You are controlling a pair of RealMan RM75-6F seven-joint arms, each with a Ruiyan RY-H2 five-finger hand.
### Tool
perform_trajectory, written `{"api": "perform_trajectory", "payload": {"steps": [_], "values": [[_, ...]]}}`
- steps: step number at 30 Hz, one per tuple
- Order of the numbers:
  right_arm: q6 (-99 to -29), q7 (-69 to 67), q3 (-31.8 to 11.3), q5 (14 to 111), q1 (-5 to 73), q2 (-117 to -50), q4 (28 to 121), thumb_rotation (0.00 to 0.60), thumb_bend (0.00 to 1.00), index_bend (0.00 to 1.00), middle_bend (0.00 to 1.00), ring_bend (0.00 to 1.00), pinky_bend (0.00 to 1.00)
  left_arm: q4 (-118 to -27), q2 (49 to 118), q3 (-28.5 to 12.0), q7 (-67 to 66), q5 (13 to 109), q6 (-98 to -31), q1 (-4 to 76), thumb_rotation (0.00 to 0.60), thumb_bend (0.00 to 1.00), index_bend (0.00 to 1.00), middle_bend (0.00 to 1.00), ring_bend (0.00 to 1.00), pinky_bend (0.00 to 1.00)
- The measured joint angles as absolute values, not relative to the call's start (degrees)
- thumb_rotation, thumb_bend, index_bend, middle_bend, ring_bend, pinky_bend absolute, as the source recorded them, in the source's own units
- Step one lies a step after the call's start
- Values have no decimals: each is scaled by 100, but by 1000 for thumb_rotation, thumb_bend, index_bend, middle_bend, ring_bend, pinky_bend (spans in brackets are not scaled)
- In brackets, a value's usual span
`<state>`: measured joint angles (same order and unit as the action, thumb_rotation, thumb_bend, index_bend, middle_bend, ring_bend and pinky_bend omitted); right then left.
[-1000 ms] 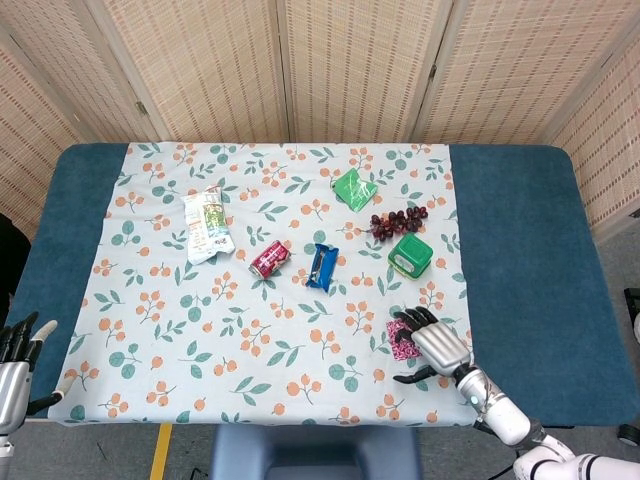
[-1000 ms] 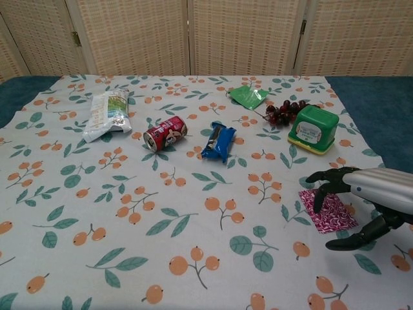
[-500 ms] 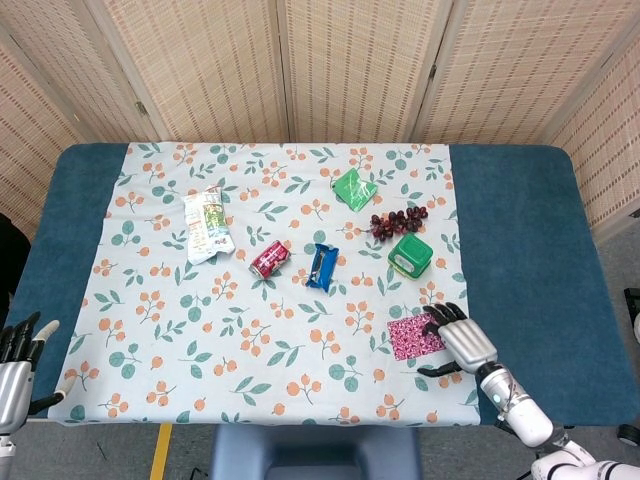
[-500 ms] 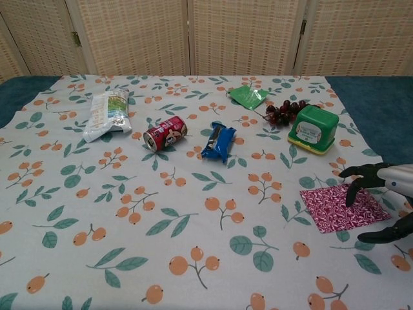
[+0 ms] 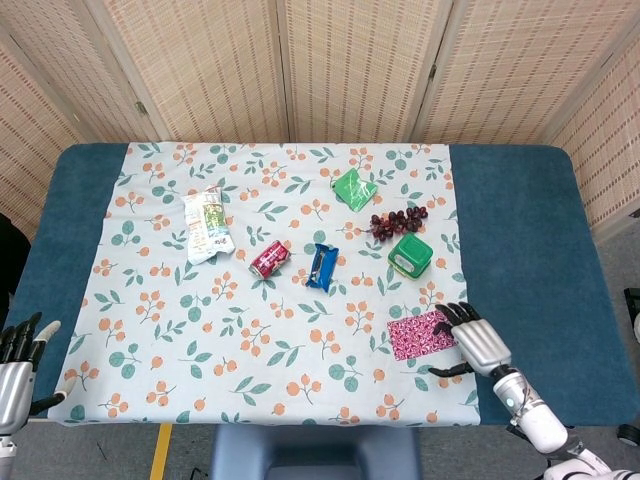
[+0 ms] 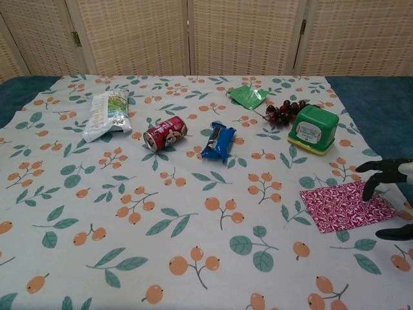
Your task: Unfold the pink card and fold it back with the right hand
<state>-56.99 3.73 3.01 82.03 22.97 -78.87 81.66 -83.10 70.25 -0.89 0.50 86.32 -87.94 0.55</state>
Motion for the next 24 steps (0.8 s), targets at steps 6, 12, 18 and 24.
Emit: {"api": "perform_trajectory", "payload": {"steps": [6, 12, 18, 24], "values": [[-5556, 368, 303, 8353, 2444, -8105, 8201, 305, 113, 332, 98, 0, 0, -8299, 7018, -94, 63, 8603, -8791, 44, 600, 284, 168, 22, 60, 0], [-5397, 470, 276, 8403, 2590, -8302, 8195, 306, 113, 332, 98, 0, 0, -8260, 7031, -94, 92, 8578, -8770, 38, 600, 284, 167, 22, 60, 0], [-5331, 596, 262, 8391, 2659, -8388, 8273, 307, 113, 332, 98, 0, 0, -8218, 7054, -96, 113, 8560, -8744, 41, 600, 284, 168, 22, 60, 0], [-5368, 588, 269, 8484, 2707, -8457, 8364, 309, 113, 332, 98, 0, 0, -8203, 7064, -98, 118, 8571, -8736, 52, 600, 284, 167, 22, 60, 0]]}}
